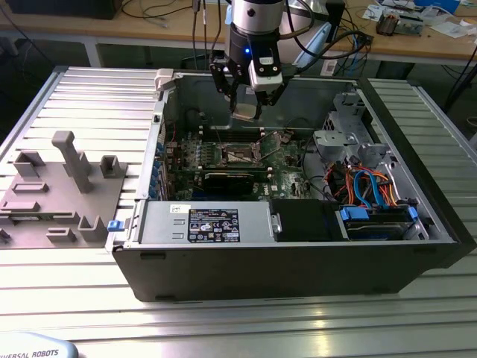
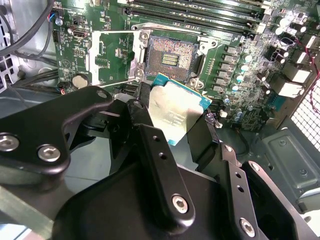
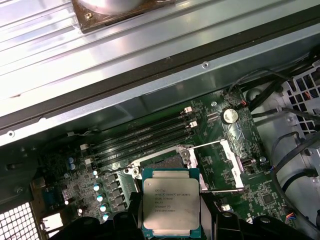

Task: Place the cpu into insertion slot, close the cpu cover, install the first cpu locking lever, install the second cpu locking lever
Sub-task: 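Place the cpu into insertion slot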

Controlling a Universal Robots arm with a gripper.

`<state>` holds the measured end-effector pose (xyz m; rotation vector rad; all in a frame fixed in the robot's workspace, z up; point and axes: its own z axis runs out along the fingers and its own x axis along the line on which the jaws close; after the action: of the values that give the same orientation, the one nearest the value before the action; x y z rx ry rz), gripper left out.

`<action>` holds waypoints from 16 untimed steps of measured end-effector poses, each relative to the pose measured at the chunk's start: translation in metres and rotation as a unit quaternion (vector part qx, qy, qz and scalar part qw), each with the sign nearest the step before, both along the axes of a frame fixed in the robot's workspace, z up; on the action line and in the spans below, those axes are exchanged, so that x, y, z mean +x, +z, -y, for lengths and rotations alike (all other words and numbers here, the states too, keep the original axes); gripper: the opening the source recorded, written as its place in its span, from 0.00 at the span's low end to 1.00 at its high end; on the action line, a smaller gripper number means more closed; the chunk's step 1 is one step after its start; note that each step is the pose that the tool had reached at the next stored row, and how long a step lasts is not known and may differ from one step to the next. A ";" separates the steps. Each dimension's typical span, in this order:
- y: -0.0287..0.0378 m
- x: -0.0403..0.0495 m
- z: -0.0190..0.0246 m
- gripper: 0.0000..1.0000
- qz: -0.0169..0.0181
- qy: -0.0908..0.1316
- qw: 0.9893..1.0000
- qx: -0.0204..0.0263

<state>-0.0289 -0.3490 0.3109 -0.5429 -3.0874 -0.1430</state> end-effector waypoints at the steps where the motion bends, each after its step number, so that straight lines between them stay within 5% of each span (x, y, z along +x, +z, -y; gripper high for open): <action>1: 0.0000 0.0000 0.0000 0.54 0.000 0.000 1.000 0.000; 16: -0.0002 0.0000 0.0000 0.54 0.000 -0.005 1.000 0.000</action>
<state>-0.0289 -0.3490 0.3107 -0.5573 -3.0852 -0.1431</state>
